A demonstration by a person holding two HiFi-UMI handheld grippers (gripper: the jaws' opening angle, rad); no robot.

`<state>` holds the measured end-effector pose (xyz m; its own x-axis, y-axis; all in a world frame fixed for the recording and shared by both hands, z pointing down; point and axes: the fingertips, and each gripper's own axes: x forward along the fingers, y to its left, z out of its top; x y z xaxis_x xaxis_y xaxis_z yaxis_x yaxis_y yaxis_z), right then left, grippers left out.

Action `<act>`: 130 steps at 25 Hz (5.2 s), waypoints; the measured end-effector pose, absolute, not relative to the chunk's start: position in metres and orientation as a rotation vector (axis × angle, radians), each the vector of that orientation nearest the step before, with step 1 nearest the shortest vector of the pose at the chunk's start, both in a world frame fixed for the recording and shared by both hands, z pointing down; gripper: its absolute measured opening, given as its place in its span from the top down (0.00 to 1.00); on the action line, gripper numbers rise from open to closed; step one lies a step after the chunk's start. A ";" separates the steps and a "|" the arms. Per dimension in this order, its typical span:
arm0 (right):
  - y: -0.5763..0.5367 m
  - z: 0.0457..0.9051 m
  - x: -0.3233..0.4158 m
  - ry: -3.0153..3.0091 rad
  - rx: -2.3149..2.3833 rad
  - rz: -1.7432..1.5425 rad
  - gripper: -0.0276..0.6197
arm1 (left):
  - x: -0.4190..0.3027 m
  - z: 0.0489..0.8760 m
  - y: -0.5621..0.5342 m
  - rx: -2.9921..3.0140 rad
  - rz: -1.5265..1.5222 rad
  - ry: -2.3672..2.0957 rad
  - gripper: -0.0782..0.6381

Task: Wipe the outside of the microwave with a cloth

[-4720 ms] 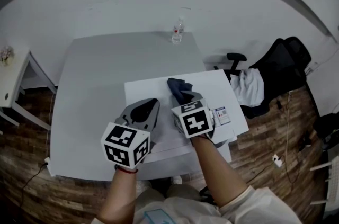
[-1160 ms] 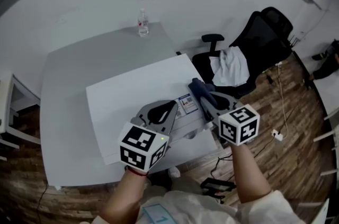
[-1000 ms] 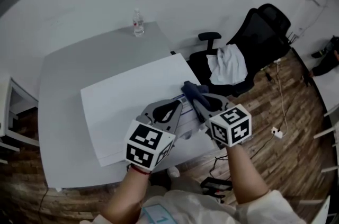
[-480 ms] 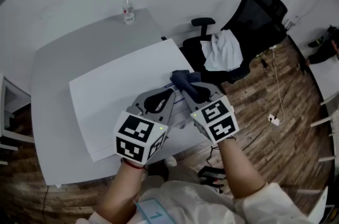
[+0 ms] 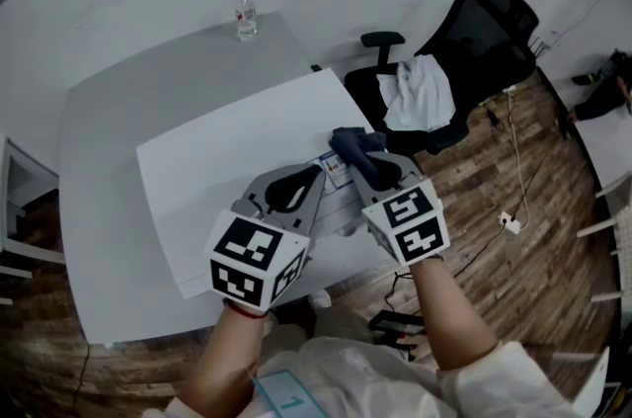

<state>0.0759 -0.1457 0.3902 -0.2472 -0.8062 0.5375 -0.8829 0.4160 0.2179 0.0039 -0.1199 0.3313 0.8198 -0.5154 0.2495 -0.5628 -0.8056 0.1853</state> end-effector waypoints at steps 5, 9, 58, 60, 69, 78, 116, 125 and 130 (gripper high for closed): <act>-0.143 0.389 0.065 -2.096 1.454 0.210 0.84 | -0.010 0.328 -0.118 2.751 0.266 -0.836 0.89; -0.139 0.389 0.051 -2.101 1.457 0.216 0.84 | -0.022 0.328 -0.114 2.751 0.265 -0.842 0.89; -0.119 0.388 -0.088 -2.188 1.346 0.319 0.84 | -0.145 0.323 -0.093 2.734 0.234 -0.912 0.89; -0.119 0.389 -0.089 -2.187 1.349 0.330 0.84 | -0.148 0.324 -0.093 2.734 0.235 -0.912 0.89; -0.116 0.391 -0.099 -2.186 1.359 0.364 0.84 | -0.157 0.329 -0.090 2.740 0.249 -0.897 0.89; -0.112 0.390 -0.113 -2.201 1.340 0.373 0.84 | -0.163 0.328 -0.089 2.749 0.263 -0.895 0.89; -0.063 0.378 -0.294 -2.506 0.501 0.722 0.84 | -0.317 0.323 -0.084 2.495 -0.030 -1.329 0.89; -0.134 0.371 -0.325 -2.181 0.217 0.006 0.84 | -0.373 0.336 -0.091 2.372 -0.083 -1.440 0.89; -0.157 0.409 -0.356 -1.845 -0.067 -0.323 0.84 | -0.386 0.360 -0.087 2.299 -0.070 -1.457 0.89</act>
<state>-0.3555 -0.1569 0.4093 -0.2970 -0.1190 0.9474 0.2097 0.9599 0.1863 -0.3861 -0.0874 0.3598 0.4510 -0.8750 0.1762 -0.8541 -0.3658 0.3698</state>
